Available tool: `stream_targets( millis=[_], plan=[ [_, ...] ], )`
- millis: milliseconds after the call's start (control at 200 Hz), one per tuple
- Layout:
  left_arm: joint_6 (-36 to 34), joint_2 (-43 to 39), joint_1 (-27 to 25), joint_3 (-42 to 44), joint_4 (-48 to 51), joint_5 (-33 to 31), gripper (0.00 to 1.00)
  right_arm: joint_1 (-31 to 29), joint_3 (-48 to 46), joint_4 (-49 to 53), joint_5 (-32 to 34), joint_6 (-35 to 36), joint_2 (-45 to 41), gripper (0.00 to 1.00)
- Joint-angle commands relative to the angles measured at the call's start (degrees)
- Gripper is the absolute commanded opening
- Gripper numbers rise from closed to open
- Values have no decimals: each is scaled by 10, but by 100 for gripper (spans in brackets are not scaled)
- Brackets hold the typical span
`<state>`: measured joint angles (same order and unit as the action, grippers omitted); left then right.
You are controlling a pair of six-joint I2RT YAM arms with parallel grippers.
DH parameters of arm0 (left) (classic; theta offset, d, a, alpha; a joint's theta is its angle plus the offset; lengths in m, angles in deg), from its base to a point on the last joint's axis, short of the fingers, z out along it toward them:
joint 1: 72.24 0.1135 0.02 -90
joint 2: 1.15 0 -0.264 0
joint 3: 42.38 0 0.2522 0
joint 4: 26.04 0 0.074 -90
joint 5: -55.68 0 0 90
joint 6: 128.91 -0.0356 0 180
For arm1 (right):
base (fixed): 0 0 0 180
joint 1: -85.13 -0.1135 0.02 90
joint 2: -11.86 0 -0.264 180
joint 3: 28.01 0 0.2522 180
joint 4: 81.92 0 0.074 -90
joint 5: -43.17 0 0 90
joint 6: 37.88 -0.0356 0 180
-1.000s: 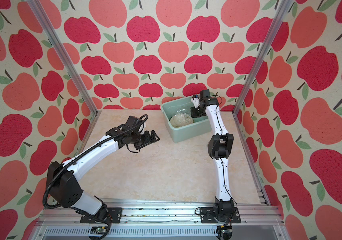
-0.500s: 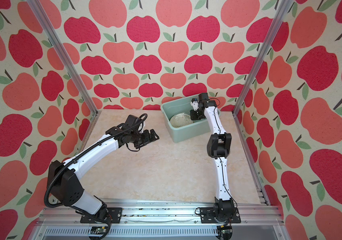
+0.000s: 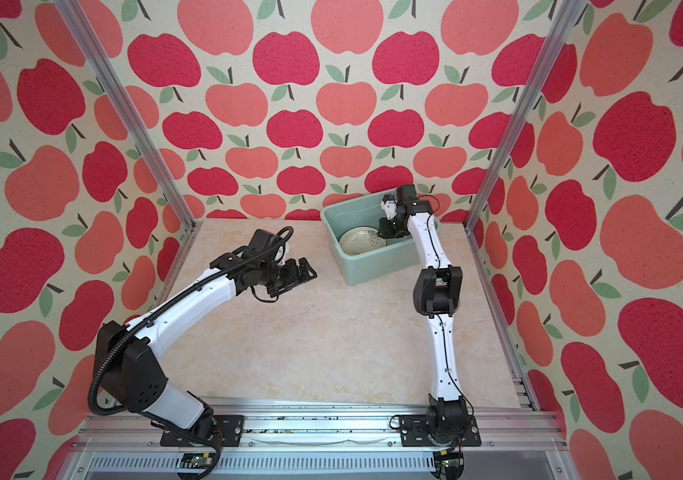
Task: Place the plates into the plastic bin on the countertop
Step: 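Lower the clear plate onto the cream plate and open the right gripper, then move the right gripper to the smoky glass plate while the left gripper advances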
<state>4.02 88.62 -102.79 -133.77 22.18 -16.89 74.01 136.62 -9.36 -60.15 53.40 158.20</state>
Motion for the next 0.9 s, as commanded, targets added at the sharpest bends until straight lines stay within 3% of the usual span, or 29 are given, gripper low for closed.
stream_targets(
  millis=[0,135,270,425,590,695,895],
  plan=[
    [-4,-19,3,-18,3,-4,97,-1,15,13,-4,-13,-77,45],
    [-7,-43,1,-22,6,-14,97,-7,-1,30,-8,-19,-155,49],
    [-9,-80,-12,-23,14,-30,97,-1,-75,41,-11,-34,-251,51],
    [-11,-122,-47,-22,35,-58,98,18,-238,23,-11,-56,-384,52],
    [-17,-145,-88,-17,53,-66,98,56,-463,-43,-40,-125,-548,53],
    [-38,-144,-126,-25,64,-82,98,95,-587,-63,-48,-161,-641,55],
    [-69,-121,-206,-50,75,-125,98,197,-735,-42,-71,-185,-750,55]
  ],
)
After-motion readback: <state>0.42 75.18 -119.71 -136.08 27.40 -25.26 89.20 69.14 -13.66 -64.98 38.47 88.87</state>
